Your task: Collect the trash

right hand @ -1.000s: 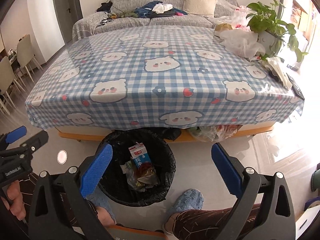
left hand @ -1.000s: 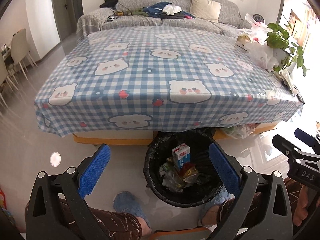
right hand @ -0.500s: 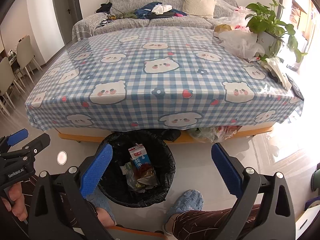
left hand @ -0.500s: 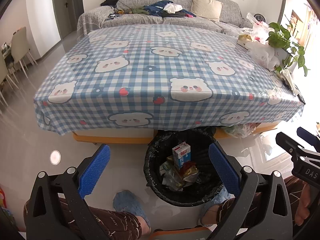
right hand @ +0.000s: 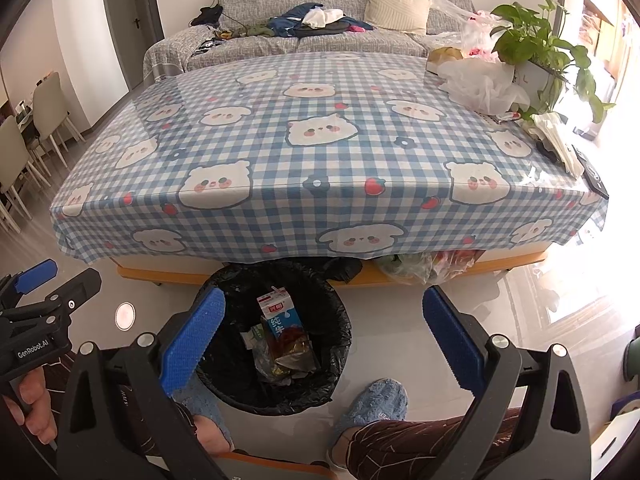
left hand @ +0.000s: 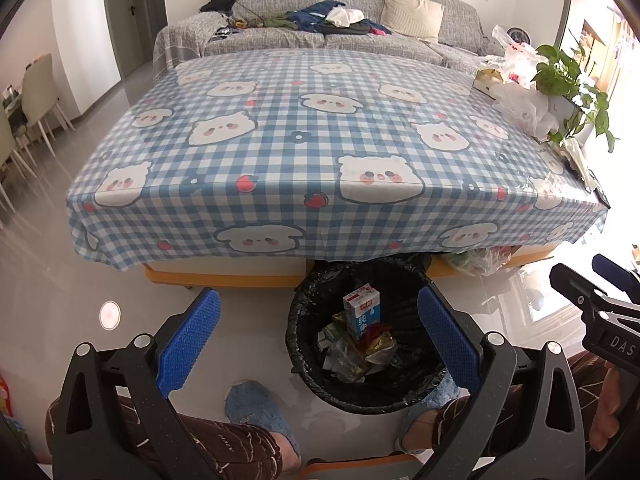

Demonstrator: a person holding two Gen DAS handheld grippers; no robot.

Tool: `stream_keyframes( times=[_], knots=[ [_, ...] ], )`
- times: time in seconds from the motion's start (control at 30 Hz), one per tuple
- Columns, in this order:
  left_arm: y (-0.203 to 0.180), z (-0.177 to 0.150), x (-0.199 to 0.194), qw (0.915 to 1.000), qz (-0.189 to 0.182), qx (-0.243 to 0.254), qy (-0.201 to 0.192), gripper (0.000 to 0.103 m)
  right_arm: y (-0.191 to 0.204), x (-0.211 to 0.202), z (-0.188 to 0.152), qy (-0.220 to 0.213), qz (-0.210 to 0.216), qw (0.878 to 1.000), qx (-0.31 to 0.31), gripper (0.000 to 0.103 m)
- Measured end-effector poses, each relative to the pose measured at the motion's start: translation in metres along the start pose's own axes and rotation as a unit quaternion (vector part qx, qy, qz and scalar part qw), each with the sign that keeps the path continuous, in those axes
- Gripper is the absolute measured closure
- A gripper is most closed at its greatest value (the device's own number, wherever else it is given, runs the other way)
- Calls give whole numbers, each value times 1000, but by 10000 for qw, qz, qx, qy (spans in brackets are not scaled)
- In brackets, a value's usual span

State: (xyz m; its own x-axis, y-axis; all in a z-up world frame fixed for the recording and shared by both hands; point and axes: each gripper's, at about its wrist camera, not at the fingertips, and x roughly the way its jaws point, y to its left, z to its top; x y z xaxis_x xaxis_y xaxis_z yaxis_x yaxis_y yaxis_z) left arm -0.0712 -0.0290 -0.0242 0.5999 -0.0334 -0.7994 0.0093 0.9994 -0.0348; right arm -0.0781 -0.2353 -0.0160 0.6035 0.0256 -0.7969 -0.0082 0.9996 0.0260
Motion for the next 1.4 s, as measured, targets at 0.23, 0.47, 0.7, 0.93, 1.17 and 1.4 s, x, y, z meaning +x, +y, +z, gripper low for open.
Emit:
stream_keyframes(
  times=[0.23,0.47,0.7,0.93,1.17,1.4],
  knots=[
    [0,0,0,10000,-12,-5,-1,6,-1,0,0,2,1,10000,10,8],
    [-2,0,1,10000,-17,-2,-25,6,-1,0,0,0,-4,10000,6,8],
    [-5,1,0,10000,-11,18,-41,6,-1,0,0,-3,-3,10000,12,8],
    [-4,1,0,10000,-4,28,-44,6,-1,0,0,2,3,10000,15,8],
    [-4,1,0,10000,8,39,-58,6,-1,0,0,2,4,10000,14,8],
    [-4,1,0,10000,3,39,-56,6,-2,1,0,1,1,10000,17,8]
  ],
)
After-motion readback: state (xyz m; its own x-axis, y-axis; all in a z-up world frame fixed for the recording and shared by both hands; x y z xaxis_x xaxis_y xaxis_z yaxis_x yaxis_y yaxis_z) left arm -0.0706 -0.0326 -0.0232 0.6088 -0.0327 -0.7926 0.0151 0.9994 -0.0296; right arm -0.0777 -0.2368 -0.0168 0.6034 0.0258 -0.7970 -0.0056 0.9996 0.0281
